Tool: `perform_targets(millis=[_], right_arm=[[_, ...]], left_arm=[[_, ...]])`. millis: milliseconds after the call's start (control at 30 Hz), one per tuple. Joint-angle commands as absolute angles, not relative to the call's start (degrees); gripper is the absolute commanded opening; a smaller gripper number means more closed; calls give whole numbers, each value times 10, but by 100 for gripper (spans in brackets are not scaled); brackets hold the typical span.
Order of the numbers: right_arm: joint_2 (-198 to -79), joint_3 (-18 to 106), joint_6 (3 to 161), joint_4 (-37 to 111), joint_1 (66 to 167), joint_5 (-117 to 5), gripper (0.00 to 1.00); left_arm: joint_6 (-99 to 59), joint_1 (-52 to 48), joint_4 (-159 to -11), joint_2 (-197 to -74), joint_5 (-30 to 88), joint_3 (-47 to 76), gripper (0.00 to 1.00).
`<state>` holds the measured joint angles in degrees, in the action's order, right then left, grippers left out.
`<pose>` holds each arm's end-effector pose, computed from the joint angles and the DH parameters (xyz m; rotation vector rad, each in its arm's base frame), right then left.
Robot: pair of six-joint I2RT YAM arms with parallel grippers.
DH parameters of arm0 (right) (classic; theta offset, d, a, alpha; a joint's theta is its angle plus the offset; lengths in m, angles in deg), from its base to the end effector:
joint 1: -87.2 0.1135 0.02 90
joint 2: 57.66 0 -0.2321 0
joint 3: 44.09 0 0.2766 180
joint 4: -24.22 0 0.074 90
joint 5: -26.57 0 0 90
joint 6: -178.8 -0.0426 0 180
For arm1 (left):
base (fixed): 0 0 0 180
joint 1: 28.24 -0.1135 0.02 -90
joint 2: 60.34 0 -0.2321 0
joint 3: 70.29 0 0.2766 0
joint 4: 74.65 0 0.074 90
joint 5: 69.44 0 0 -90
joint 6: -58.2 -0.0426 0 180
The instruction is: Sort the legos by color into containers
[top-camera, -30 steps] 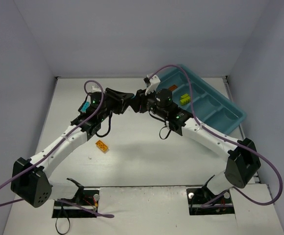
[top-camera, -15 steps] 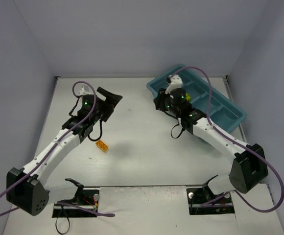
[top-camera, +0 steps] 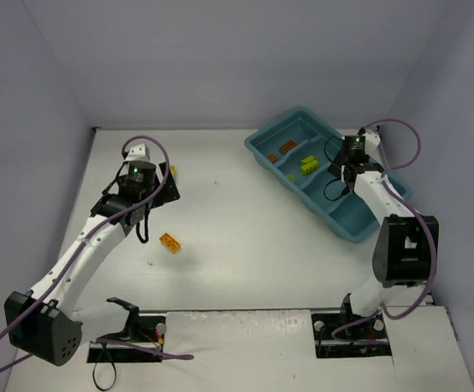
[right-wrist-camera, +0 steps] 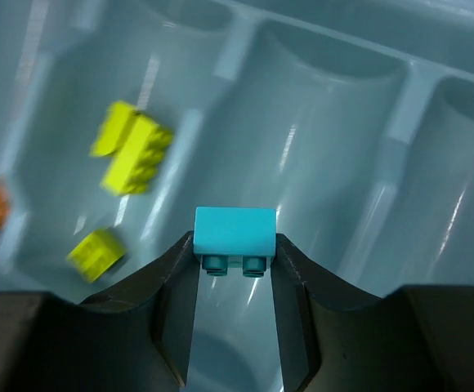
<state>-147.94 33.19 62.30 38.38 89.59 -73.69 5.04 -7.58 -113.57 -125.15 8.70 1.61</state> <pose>0.3938 0.0088 0.2305 0.5345 1.9679 0.1333 0.2782 -0.0955 0.2967 -0.4221 2.0940 -0.3764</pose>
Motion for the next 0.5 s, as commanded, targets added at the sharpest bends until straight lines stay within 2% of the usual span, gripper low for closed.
perform_targets(millis=[0,167,267,400,467], right_arm=[[-1521,381,597,398,875,-754,4],[-1579,411,596,401,850,-734,13],[-1601,422,598,403,844,-721,26],[-1607,431,606,403,840,-702,55],[-1599,436,617,404,840,-693,60]], left_arm=[[-38,-94,-1177,-1278,104,51,83],[-54,-123,-1214,-1347,122,68,82],[-66,-141,-1218,-1378,131,90,82],[-93,-166,-1198,-1405,133,118,81],[-112,-174,-1198,-1431,131,138,80]])
